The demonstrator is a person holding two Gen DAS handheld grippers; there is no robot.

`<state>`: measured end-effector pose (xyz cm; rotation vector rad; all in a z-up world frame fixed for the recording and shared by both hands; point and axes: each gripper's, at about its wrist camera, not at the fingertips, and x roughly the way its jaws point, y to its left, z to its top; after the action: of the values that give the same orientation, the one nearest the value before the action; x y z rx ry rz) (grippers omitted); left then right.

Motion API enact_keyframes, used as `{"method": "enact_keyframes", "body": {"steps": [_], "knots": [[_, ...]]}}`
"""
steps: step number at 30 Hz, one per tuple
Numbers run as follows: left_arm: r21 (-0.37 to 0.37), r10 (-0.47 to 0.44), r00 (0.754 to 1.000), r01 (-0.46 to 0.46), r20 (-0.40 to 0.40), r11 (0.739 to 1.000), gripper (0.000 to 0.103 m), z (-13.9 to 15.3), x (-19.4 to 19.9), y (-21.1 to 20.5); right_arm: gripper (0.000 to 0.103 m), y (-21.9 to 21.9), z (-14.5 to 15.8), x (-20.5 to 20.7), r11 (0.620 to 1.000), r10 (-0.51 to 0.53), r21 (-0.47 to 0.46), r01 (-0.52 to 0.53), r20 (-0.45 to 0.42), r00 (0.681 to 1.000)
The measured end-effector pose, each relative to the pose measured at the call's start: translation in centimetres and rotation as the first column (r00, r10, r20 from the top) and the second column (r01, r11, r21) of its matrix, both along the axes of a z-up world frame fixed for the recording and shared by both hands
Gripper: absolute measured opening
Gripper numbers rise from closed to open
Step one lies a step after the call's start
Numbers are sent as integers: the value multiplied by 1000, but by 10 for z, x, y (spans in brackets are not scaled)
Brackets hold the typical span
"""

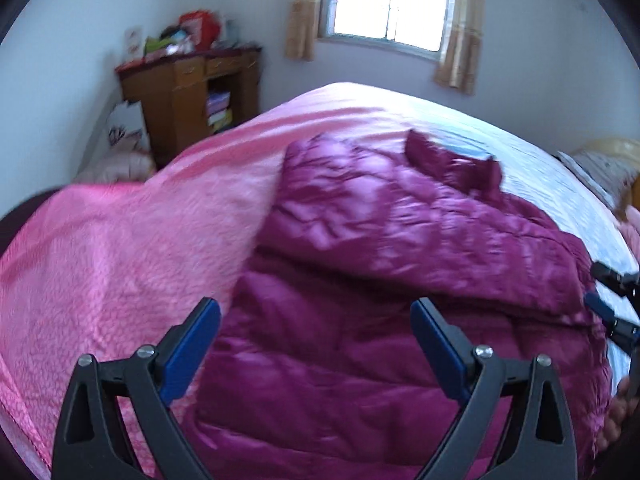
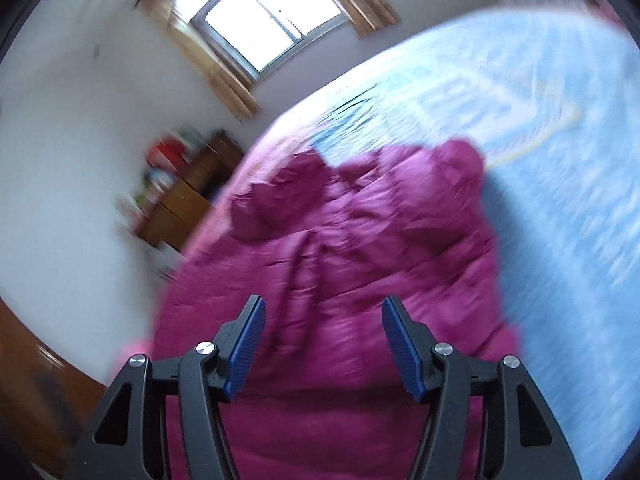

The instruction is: Fold large clothes

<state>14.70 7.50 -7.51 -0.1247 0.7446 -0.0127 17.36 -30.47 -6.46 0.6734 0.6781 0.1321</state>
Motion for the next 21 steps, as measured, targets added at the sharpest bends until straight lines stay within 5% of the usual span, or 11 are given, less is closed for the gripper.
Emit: {"method": "enact_keyframes", "body": {"steps": [2, 6, 9, 16, 21], "knots": [[-14, 12, 1000, -12, -15, 1000, 98, -5, 0, 7, 62, 20, -4, 8, 998, 55, -22, -55, -20, 998], [-2, 19, 1000, -19, 0, 1000, 98, -3, -4, 9, 61, 64, -1, 17, 969, 112, -218, -120, -48, 993], [-13, 13, 1000, -13, -6, 1000, 98, 2, -3, 13, 31, 89, 4, 17, 937, 139, -314, -152, -65, 988], [-45, 1, 1000, 0, 31, 999, 98, 26, 8, 10, 24, 96, 11, -16, 954, 180, -233, -188, -55, 982], [88, 75, 997, -77, 36, 993, 98, 28, 37, -7, 24, 90, -16, -16, 953, 148, -250, -172, -112, 983]]}}
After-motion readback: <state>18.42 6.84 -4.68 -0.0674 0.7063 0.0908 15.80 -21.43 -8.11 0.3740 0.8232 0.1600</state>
